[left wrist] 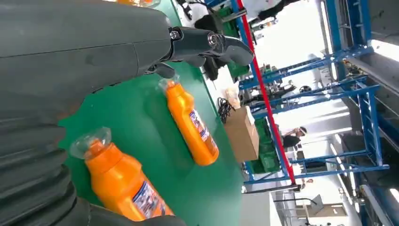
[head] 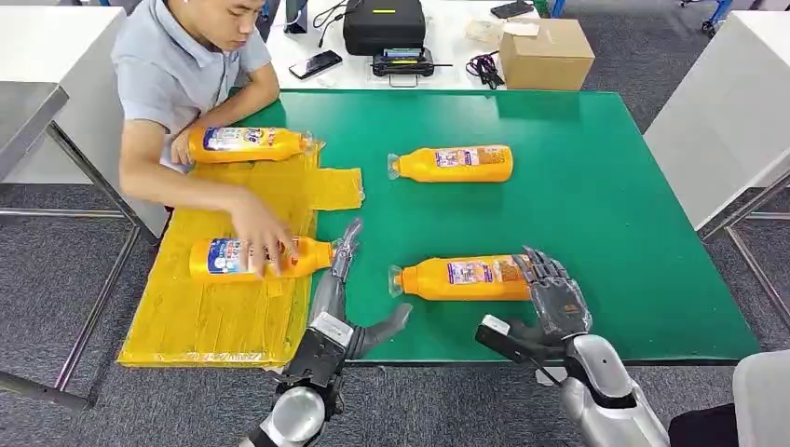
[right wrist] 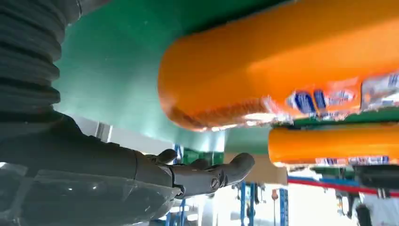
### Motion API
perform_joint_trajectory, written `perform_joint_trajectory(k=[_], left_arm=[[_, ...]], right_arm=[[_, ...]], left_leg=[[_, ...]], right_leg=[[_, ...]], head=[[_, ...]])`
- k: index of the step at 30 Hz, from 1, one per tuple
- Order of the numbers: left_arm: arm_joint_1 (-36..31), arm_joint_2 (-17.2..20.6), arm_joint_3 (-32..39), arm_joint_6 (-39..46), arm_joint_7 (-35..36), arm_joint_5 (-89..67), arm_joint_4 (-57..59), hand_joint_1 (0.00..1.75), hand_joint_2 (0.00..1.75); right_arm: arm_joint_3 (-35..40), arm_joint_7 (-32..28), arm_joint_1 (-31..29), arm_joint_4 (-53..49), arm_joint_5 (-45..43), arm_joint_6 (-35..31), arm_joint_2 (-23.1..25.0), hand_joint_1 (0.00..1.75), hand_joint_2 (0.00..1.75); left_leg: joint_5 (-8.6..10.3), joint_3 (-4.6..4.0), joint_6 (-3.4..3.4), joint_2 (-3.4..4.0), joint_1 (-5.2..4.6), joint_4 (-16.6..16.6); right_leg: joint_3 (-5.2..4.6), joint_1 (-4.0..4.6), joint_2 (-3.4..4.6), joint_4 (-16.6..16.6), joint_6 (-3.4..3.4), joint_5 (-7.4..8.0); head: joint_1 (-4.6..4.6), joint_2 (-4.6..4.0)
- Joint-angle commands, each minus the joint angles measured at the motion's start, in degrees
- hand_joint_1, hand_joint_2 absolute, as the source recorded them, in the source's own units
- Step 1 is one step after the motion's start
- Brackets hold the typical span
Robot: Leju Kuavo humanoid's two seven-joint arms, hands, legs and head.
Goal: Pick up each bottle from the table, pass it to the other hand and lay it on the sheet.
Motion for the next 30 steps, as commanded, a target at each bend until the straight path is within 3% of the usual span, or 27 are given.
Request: perform_joint_trajectory(k=[1,13,30], left_arm=[[-2.99,1.11,-2.1,-0.78,0.62,-0.59,2.88,0.0,1.75],[-6.9,-0.47,-6.52,-3.57,2.49,-0.65,6.39,0.0,1.75],[-8.94,-0.87,-10.76,-5.32,3.65,-0.52,8.53,0.0,1.75]], right_arm=[[6.12,1.23,-4.57,1.0,-3.16,5.65,-3.58,0.0,1.75],[9.92,-0.99,-13.78,10.5,-9.73,11.8,-2.27,0.0,1.75],[15.63,0.96,-18.65,18.0,-14.52,15.76,-2.56,0.0,1.75]], left_leg=[[-0.12,0.19,-0.13,0.18,0.05,0.03],[-0.07,0.17,-0.12,0.2,0.06,0.03],[-0.06,0.19,-0.11,0.14,0.06,0.0]], right_leg=[[0.15,0.06,0.13,0.01,-0.17,-0.07],[0.13,0.08,0.15,-0.02,-0.15,0.0],[0.16,0.07,0.1,-0.02,-0.14,-0.01]], head=[[0.0,0.0],[0.0,0.0],[0.0,0.0]])
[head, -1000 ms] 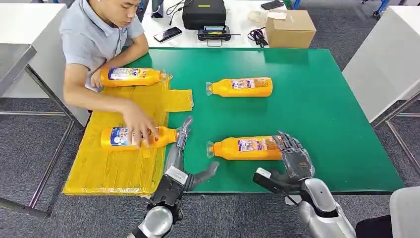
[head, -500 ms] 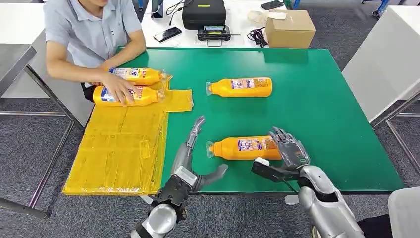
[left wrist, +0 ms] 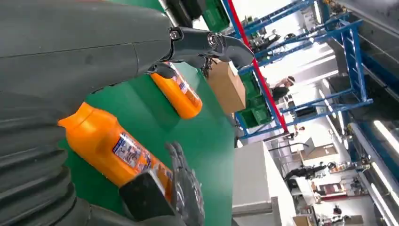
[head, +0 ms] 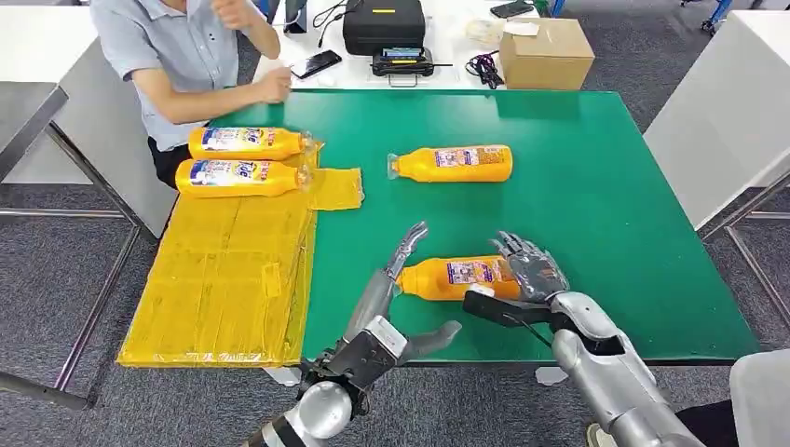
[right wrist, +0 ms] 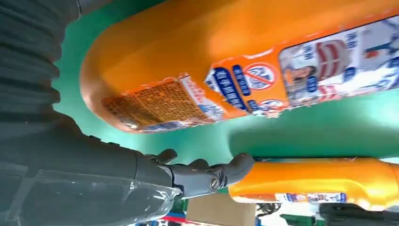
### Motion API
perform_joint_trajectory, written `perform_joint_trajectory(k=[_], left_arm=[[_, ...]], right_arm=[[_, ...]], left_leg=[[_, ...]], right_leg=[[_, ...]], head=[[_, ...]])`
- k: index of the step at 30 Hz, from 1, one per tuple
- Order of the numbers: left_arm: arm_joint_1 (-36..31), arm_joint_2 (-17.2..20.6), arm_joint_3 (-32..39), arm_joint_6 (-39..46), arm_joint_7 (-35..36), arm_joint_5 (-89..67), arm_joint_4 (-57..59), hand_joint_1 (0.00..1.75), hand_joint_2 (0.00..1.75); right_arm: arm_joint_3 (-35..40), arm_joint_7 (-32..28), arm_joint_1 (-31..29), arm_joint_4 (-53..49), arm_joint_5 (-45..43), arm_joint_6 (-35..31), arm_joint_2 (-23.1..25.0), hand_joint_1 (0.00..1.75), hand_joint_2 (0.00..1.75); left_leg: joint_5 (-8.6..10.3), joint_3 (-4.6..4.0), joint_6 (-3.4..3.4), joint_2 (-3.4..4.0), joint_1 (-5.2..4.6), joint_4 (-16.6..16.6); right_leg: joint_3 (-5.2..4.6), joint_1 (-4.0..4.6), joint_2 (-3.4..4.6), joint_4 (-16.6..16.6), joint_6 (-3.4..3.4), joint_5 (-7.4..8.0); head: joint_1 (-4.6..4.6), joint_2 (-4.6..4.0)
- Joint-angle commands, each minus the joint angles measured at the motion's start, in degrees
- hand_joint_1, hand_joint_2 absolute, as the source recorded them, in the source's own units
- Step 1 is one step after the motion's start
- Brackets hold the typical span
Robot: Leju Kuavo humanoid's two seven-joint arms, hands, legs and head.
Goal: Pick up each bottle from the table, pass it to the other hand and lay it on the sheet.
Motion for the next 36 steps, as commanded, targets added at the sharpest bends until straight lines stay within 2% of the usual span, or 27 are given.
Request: perform_joint_trajectory(k=[1,9,15,17,18,23,24,25,29,33,36], left_arm=[[-3.25,0.78,-3.28,-0.89,0.65,0.43,4.9,0.0,1.75],[-3.3,0.8,-3.35,-1.11,0.78,0.57,4.86,0.0,1.75],[-3.89,0.49,-4.41,-2.32,1.08,1.0,5.13,0.0,1.75],[-4.13,0.36,-4.71,-2.38,1.22,1.36,5.46,0.0,1.75],[-4.33,0.27,-4.97,-2.57,1.21,1.41,5.82,0.0,1.75],[-4.39,0.19,-4.97,-2.58,1.19,1.48,5.94,0.0,1.75],[-4.39,0.19,-4.97,-2.58,1.19,1.48,5.94,0.0,1.75],[-4.55,0.13,-4.99,-2.62,0.88,1.88,6.13,0.0,1.75],[-5.13,-0.32,-5.39,-2.7,0.3,2.54,6.69,0.0,1.75],[-5.27,-0.22,-5.64,-2.5,-0.58,3.39,7.06,0.0,1.75],[-5.66,-0.34,-5.62,-2.08,-1.42,3.76,7.29,0.0,1.75]], right_arm=[[5.03,1.58,-5.32,10.43,-3.06,3.09,-0.7,0.0,1.75],[5.22,1.69,-5.41,10.63,-3.23,3.38,-0.86,0.0,1.75],[6.7,2.55,-6.7,13.62,-4.29,5.59,-2.31,0.0,1.75],[7.64,3.24,-7.64,15.29,-5.44,8.53,-2.83,0.0,1.75],[8.11,2.98,-8.17,15.66,-5.81,9.53,-3.68,0.07,1.75],[8.1,2.66,-8.35,15.76,-6.06,9.78,-4.16,0.07,1.75],[8.1,2.66,-8.35,15.76,-6.06,9.78,-4.16,1.48,1.75],[9.09,2.69,-8.79,16.01,-6.9,11.51,-4.66,1.75,1.75],[9.11,-0.13,-8.99,15.42,-10.29,12.29,-6.0,1.75,1.75],[5.8,-4.66,-6.36,14.64,-17.77,12.12,-4.36,1.75,1.75],[5.45,-6.14,-6.15,15.39,-19.42,11.99,-4.53,1.75,1.75]], left_leg=[[-0.04,0.18,-0.1,0.08,0.04,-0.03],[-0.03,0.13,-0.09,0.06,0.03,-0.02],[-0.09,0.24,-0.14,0.09,0.08,0.02],[-0.06,0.21,-0.12,0.05,0.08,0.01],[-0.08,0.26,-0.14,0.07,0.1,0.02],[-0.07,0.29,-0.14,0.04,0.09,0.01],[-0.03,0.23,-0.1,0.01,0.05,0.0],[-0.05,0.28,-0.13,0.05,0.07,0.01],[-0.08,0.3,-0.14,0.04,0.08,0.06],[-0.02,0.3,-0.07,-0.06,0.05,-0.02],[-0.03,0.31,-0.09,0.01,0.05,-0.02]], right_leg=[[0.18,0.05,0.05,-0.05,-0.12,-0.02],[0.12,0.03,0.04,-0.03,-0.11,-0.02],[0.23,0.09,0.05,-0.03,-0.18,-0.05],[0.22,0.09,0.0,-0.05,-0.16,-0.04],[0.26,0.11,0.02,-0.05,-0.18,-0.05],[0.3,0.11,-0.02,-0.06,-0.17,-0.05],[0.25,0.06,-0.03,-0.06,-0.11,-0.02],[0.3,0.08,0.01,-0.06,-0.15,-0.03],[0.31,0.1,-0.02,-0.02,-0.17,-0.05],[0.32,0.06,-0.06,-0.09,-0.09,-0.01],[0.33,0.06,-0.02,-0.09,-0.1,-0.02]], head=[[0.0,0.0],[0.02,0.0],[0.0,0.0],[0.0,0.0],[0.0,0.0],[0.02,0.0],[0.02,0.0],[0.0,0.0],[0.0,0.0],[0.0,0.0],[0.0,0.0]])
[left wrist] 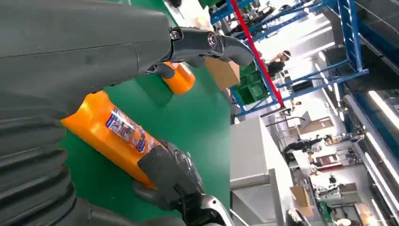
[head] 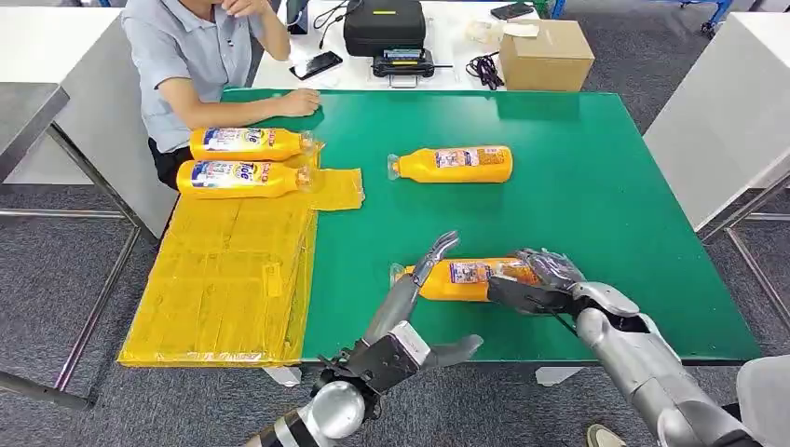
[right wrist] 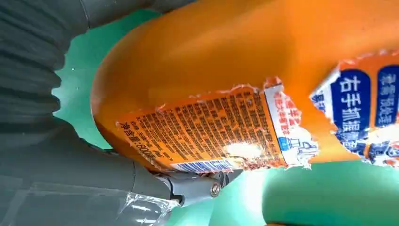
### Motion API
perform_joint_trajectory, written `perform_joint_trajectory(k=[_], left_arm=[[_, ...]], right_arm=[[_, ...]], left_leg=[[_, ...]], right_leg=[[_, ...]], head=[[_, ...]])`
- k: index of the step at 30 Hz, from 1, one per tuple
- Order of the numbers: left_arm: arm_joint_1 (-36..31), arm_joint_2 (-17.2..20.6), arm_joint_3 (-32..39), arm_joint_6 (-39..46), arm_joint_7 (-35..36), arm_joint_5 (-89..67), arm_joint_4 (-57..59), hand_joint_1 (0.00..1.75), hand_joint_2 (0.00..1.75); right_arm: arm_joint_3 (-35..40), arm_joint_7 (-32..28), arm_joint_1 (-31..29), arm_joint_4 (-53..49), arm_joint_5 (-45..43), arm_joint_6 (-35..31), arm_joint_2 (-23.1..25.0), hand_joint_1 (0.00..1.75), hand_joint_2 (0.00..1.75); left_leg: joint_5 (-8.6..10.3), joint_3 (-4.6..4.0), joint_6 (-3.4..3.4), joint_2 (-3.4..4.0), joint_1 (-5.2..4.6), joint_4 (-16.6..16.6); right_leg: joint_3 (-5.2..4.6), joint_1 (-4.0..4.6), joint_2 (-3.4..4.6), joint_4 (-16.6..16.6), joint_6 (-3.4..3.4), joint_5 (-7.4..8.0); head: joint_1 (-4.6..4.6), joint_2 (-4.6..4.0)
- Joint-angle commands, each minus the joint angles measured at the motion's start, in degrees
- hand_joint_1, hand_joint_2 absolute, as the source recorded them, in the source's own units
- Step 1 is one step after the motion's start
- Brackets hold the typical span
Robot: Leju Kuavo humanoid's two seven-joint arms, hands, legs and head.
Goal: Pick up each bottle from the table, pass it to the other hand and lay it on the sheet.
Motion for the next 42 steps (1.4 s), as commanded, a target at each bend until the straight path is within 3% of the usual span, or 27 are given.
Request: perform_joint_trajectory(k=[1,13,16,18,21,32,33,37,40,42], left_arm=[[-3.22,0.67,-1.73,0.58,-1.72,1.2,4.12,0.0,1.75],[-2.55,1.09,-0.78,3.57,-3.53,1.27,2.86,0.0,1.75],[-1.22,0.68,2.19,11.6,-9.89,0.15,1.92,0.0,1.75],[2.58,-2.36,12.19,14.3,-19.12,-5.9,-0.2,0.0,1.75],[5.66,-2.36,15.76,14.3,-19.41,-5.56,-9.83,0.0,1.75],[8.57,-2.36,17.65,14.3,-19.41,-0.39,-17.28,0.0,1.75],[12.14,-1.82,19.6,14.3,-19.41,4.43,-22.48,0.0,1.75],[11.88,0.2,17.22,14.3,-19.41,11.64,-19.85,0.0,1.75],[9.25,2.29,13.62,8.82,-16.22,26.04,-12.97,0.0,1.75],[8.94,2.43,13.46,8.54,-16.32,26.72,-12.17,0.0,1.75]], right_arm=[[-0.93,-6.01,1.54,4.24,-7.45,0.41,0.91,1.75,1.75],[-8.23,-10.71,4.38,2.16,-8.87,-6.42,8.48,1.75,1.75],[-11.32,-11.89,5.24,1.04,-10.37,-7.28,10.48,1.75,1.75],[-12.35,-11.89,5.59,0.94,-10.43,-7.48,11.42,1.75,1.75],[-13.06,-12.19,5.73,1.61,-10.79,-7.34,12.08,1.75,1.75],[-15.03,-12.91,7.2,-0.39,-12.19,-7.53,13.02,1.75,1.75],[-16.76,-12.25,8.56,-2.51,-13.08,-7.65,13.82,1.75,1.75],[-17.7,-11.94,9.05,-3.01,-13.03,-8.03,14.34,1.75,1.75],[-19.19,-12.78,9.67,-4.54,-13.6,-7.86,15.58,1.75,1.75],[-19.13,-12.69,9.71,-5.03,-13.45,-8.05,15.85,1.75,1.75]], left_leg=[[-0.07,0.21,-0.15,0.0,0.11,-0.04],[-0.1,0.21,-0.17,0.28,0.13,-0.05],[-0.09,0.18,-0.15,0.2,0.1,-0.04],[-0.06,0.06,-0.09,0.16,0.07,-0.03],[-0.11,0.03,-0.12,0.27,0.08,0.02],[-0.05,-0.05,-0.08,0.11,0.05,0.0],[-0.11,0.01,-0.12,0.2,0.07,0.02],[-0.08,0.07,-0.1,0.14,0.05,-0.07],[-0.06,0.11,-0.1,0.09,0.05,-0.1],[-0.06,0.13,-0.13,0.1,0.06,-0.09]], right_leg=[[0.25,0.12,-0.05,-0.09,-0.18,-0.06],[0.17,0.14,0.22,-0.08,-0.2,0.0],[0.14,0.11,0.14,-0.04,-0.18,-0.03],[0.05,0.07,0.14,-0.03,-0.11,0.0],[0.01,0.09,0.23,0.02,-0.14,-0.02],[-0.05,0.05,0.09,0.02,-0.09,-0.02],[-0.02,0.08,0.18,0.04,-0.14,-0.04],[0.06,0.06,0.12,-0.04,-0.12,-0.04],[0.11,0.05,0.08,-0.07,-0.12,-0.03],[0.11,0.06,0.08,-0.05,-0.15,-0.03]], head=[[0.0,0.0],[0.0,0.0],[0.0,0.0],[0.02,0.0],[-0.02,0.0],[-0.02,0.0],[0.0,0.0],[-0.02,0.0],[-0.02,0.0],[0.0,0.0]])
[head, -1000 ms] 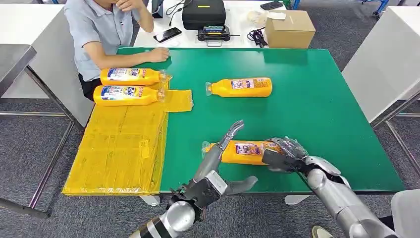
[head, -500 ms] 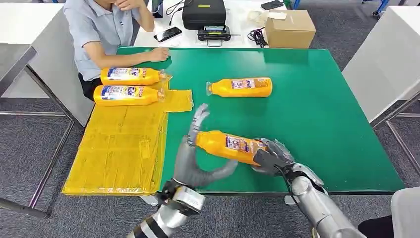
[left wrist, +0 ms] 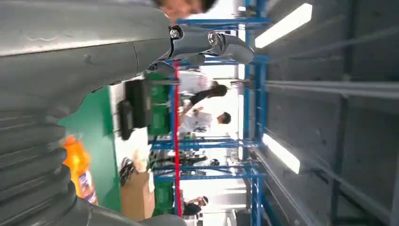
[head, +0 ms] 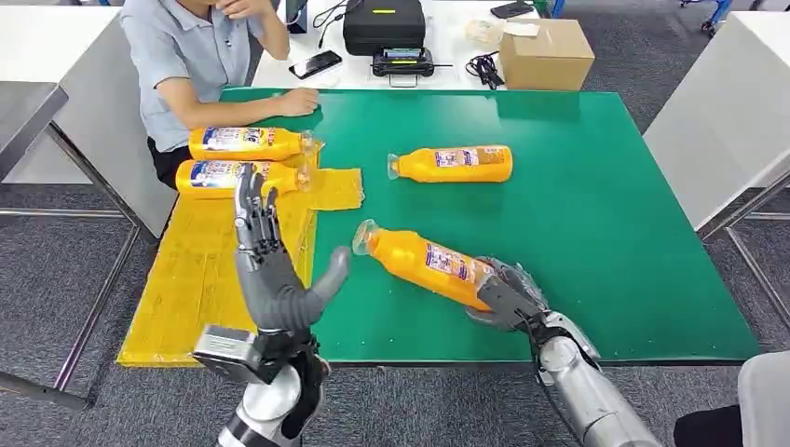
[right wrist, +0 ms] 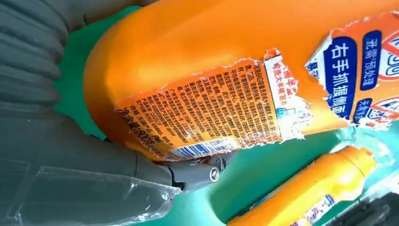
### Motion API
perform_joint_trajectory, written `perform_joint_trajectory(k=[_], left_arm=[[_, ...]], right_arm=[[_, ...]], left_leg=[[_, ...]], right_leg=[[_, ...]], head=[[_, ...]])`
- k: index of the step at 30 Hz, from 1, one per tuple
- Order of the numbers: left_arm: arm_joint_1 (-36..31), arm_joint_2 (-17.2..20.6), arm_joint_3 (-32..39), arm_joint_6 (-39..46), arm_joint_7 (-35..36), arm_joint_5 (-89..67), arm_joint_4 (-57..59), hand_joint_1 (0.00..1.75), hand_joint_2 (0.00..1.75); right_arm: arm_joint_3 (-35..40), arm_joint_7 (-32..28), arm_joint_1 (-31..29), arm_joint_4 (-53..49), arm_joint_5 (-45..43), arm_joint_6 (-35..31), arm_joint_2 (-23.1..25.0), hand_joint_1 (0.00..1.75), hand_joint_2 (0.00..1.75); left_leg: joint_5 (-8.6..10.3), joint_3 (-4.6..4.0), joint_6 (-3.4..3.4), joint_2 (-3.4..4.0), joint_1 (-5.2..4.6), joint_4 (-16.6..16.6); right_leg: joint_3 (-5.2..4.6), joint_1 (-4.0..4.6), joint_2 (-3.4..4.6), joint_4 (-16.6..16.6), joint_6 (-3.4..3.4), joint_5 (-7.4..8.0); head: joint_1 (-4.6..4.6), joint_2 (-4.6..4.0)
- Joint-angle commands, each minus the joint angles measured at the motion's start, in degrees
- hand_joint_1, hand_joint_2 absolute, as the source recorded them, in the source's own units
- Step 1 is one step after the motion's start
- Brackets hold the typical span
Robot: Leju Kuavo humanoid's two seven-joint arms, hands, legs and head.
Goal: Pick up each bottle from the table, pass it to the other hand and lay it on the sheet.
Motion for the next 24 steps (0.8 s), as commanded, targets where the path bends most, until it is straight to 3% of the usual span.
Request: perform_joint_trajectory(k=[1,13,19,22,24], left_arm=[[-0.01,2.89,-3.63,-5.39,1.91,16.57,7.22,0.0,1.75],[0.3,3.93,-4.78,-6.28,1.76,18.18,7.87,0.0,1.75],[-2.31,4.91,-6.18,-11.57,4.92,22.46,19.69,0.0,1.75],[-3.16,4.6,-3.7,-14.92,0.96,25.19,20.85,0.0,1.75],[-2.68,3.21,0.9,-12.66,-1.18,16.64,15.95,0.0,1.75]], right_arm=[[-3.66,-0.37,0.07,-2.41,-0.49,-0.2,3.3,1.75,1.75],[-4.02,-1.43,0.85,-3.95,-1.41,0.58,3.23,1.75,1.75],[-1.67,-2.76,2.46,-9.61,-2.95,2.83,3.89,1.75,1.75],[0.56,-3.02,0.94,-9.76,-3.94,5.06,3.87,1.75,1.75],[2.32,-3.21,-2.11,-7.37,-4.4,6.07,4.68,1.75,1.75]], left_leg=[[-0.03,0.16,-0.1,0.1,0.04,-0.07],[-0.04,0.14,-0.1,0.11,0.03,-0.05],[-0.01,0.13,-0.09,0.1,0.01,-0.09],[-0.02,0.16,-0.1,0.13,0.02,-0.08],[-0.12,0.21,-0.17,0.35,0.08,0.0]], right_leg=[[0.14,0.05,0.06,-0.07,-0.13,-0.01],[0.11,0.04,0.07,-0.05,-0.13,-0.02],[0.09,0.02,0.06,-0.07,-0.11,0.0],[0.09,0.03,0.09,-0.07,-0.12,0.0],[0.1,0.1,0.27,0.0,-0.22,-0.03]], head=[[0.04,0.0],[0.04,0.0],[0.04,0.0],[0.04,0.0],[0.04,0.0]])
